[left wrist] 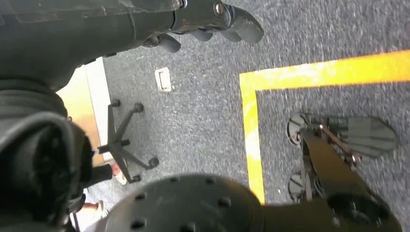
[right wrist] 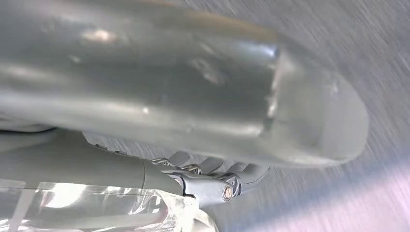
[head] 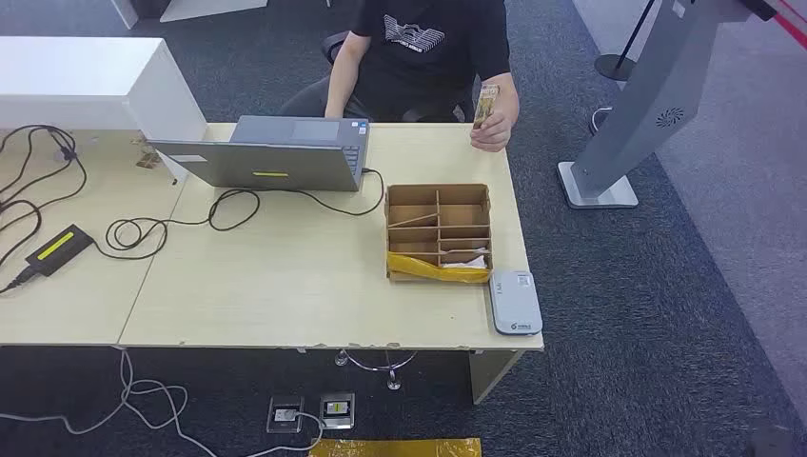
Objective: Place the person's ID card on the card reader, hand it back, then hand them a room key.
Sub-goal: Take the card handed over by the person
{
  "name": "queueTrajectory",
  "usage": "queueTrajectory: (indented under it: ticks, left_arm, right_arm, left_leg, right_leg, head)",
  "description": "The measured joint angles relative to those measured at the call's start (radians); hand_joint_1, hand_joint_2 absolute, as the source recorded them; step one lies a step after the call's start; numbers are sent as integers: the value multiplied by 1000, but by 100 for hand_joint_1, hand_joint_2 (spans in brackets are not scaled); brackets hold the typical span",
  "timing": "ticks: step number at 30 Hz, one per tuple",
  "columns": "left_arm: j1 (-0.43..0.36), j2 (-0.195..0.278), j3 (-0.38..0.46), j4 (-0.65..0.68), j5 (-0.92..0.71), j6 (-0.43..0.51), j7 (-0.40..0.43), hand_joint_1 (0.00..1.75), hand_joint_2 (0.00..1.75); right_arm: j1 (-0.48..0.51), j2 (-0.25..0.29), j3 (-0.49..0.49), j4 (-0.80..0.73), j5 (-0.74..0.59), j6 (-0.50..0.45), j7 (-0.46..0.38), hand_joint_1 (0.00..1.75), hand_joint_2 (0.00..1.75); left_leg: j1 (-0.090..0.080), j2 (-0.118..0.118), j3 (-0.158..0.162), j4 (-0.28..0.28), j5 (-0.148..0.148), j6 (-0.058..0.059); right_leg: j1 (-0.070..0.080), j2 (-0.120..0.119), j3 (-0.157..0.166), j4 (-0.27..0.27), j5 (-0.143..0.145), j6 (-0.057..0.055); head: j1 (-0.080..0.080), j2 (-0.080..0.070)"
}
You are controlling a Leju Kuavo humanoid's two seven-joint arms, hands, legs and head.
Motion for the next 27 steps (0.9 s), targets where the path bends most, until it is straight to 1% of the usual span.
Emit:
queueTrajectory:
  ticks: [2, 4, 6, 7, 8, 9, 10, 12, 13, 14, 18, 23, 27]
  left_arm:
    - [0, 1, 0, 0, 3, 5, 2, 0, 0]
    - [0, 2, 0, 0, 11, 22, 9, 0, 0]
    - [-2, 0, 0, 0, 18, 42, 19, 0, 0]
    - [-2, -1, 0, 0, 20, 48, 26, 0, 0]
    - [-3, -1, 0, 0, 21, 49, 34, 0, 0]
    - [-3, 0, 0, 0, 21, 46, 41, 0, 0]
    - [-4, 2, 0, 0, 21, 41, 47, 0, 0]
    - [-7, 5, 0, 0, 21, 34, 53, 0, 0]
    - [-8, 6, 0, 0, 22, 33, 54, 0, 0]
    - [-9, 7, 0, 0, 22, 33, 54, 0, 0]
    - [-7, 10, 0, 0, 20, 14, 48, 0, 0]
    - [-6, 17, 0, 0, -1, -25, 12, 0, 0]
    - [-5, 27, 0, 0, -16, -46, -7, 0, 0]
  right_arm:
    - [-4, -22, -19, -4, -2, 9, -12, 0, 0]
    - [-10, -53, -47, -12, 0, 24, -48, 0, 0]
    - [-23, -64, -58, -16, 3, 26, -90, 0, 0]
    - [-40, -70, -64, -19, 0, 17, -93, 0, 0]
    - [-70, -83, -72, -24, -2, 6, -73, 0, 0]
    - [-113, -109, -78, -33, -2, -4, -27, 0, 0]
    - [-168, -145, -83, -45, 4, -8, 40, 0, 0]
    - [-287, -241, -84, -75, 13, 11, 158, 0, 0]
    - [-340, -282, -83, -88, 11, 29, 185, 0, 0]
    - [-387, -317, -83, -101, 5, 49, 194, 0, 0]
    - [-508, -407, -76, -138, -18, 112, 151, 0, 0]
    - [-649, -507, -63, -151, -40, 163, 107, 0, 0]
    - [-728, -568, -55, -151, -59, 204, 95, 0, 0]
  left_leg:
    - [0, 1, 0, 0, 0, 0]
    - [0, 3, 0, 0, 0, 0]
    - [0, 4, 0, 0, 0, 1]
    - [-1, 4, -1, 0, 0, 1]
    - [-2, 5, -1, 0, 1, 2]
    - [-4, 7, -2, 0, 2, 3]
    - [-8, 9, -3, 0, 3, 5]
    - [-13, 10, -5, 1, 6, 9]
    - [-14, 9, -5, 1, 7, 10]
    - [-13, 8, -5, 1, 7, 10]
    - [-13, 3, -5, 1, 8, 10]
    - [-13, 0, -7, 1, 8, 11]
    - [-13, 0, -7, 1, 8, 11]
  right_leg:
    - [0, 1, 0, 0, 0, 0]
    - [0, 3, 0, 0, 1, 1]
    - [-1, 4, 0, 0, 2, 2]
    - [-1, 5, 0, 0, 2, 3]
    - [-3, 6, -2, 1, 3, 3]
    - [-5, 7, -4, 3, 4, 4]
    - [-9, 9, -8, 5, 5, 5]
    - [-14, 9, -13, 9, 7, 7]
    - [-14, 8, -12, 9, 7, 8]
    - [-14, 7, -11, 8, 7, 8]
    - [-14, 2, -10, 7, 7, 9]
    - [-13, 0, -10, 7, 7, 9]
    - [-13, 0, -10, 7, 7, 9]
  head:
    - [0, 0]
    - [-1, 0]
    - [-2, 0]
    - [-2, 0]
    - [-2, 0]
    - [-2, 0]
    - [-3, 0]
    - [-3, 0]
    - [-2, 0]
    - [-1, 0]
    - [-2, 0]
    - [-2, 0]
    - [-2, 0]
